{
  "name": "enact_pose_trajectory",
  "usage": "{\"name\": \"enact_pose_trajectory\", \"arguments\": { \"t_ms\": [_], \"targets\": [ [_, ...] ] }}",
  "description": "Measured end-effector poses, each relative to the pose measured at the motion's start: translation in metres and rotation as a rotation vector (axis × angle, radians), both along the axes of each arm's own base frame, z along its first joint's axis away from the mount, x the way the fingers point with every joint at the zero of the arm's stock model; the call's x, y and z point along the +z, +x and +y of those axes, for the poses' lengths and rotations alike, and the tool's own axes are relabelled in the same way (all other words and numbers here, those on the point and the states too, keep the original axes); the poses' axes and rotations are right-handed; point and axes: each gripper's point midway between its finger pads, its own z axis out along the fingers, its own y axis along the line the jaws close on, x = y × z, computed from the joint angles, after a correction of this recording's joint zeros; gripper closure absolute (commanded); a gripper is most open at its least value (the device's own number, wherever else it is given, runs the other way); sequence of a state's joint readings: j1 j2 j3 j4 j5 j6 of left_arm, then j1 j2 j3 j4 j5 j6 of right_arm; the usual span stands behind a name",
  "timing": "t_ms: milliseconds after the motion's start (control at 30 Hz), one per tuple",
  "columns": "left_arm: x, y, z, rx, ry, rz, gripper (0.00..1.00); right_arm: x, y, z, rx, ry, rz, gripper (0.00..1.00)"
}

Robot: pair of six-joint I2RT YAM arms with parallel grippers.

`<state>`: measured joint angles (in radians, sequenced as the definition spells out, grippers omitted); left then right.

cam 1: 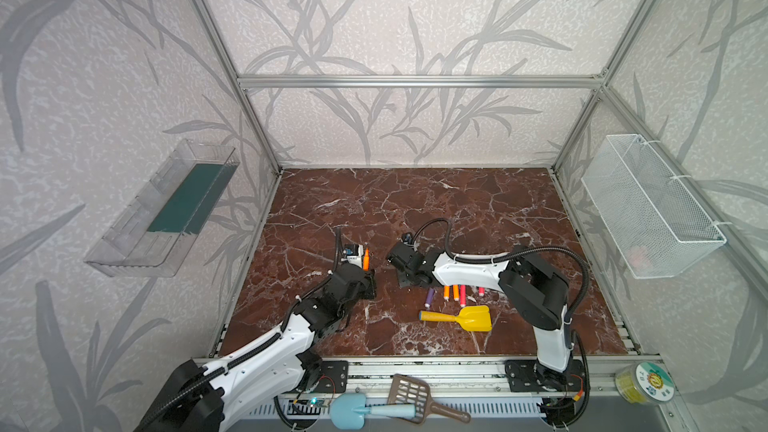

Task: Insert the pens into the pen caps
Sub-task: 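Move the right gripper to a pale pink cap on the table and grasp it, then bring the pink cap toward the orange marker held upright by the left gripper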

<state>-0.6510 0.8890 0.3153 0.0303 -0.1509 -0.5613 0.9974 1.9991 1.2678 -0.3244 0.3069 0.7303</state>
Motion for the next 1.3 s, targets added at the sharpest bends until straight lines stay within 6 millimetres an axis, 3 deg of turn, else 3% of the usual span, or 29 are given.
{"name": "enact_pose_trajectory", "arguments": {
  "t_ms": [400,667,800,933,1033,1300],
  "targets": [
    [0.001,-0.002,-0.007,-0.033,-0.023,0.006,1.0,0.001,0.001,0.001,-0.005,0.009,-0.009,0.86],
    [0.015,-0.01,-0.037,-0.197,-0.117,-0.018,1.0,0.01,-0.01,-0.013,-0.003,0.042,-0.009,0.87],
    [0.023,-0.017,-0.051,-0.272,-0.157,-0.029,1.0,0.042,-0.017,-0.025,-0.014,0.12,-0.051,0.89],
    [0.032,-0.026,-0.068,-0.351,-0.187,-0.056,1.0,0.096,-0.019,-0.041,-0.045,0.273,-0.154,0.9],
    [0.035,-0.04,-0.085,-0.423,-0.184,-0.072,1.0,0.126,-0.022,-0.059,-0.084,0.394,-0.232,0.9],
    [0.04,-0.073,-0.125,-0.587,-0.192,-0.11,1.0,0.153,-0.029,-0.094,-0.165,0.643,-0.33,0.95]
  ]
}}
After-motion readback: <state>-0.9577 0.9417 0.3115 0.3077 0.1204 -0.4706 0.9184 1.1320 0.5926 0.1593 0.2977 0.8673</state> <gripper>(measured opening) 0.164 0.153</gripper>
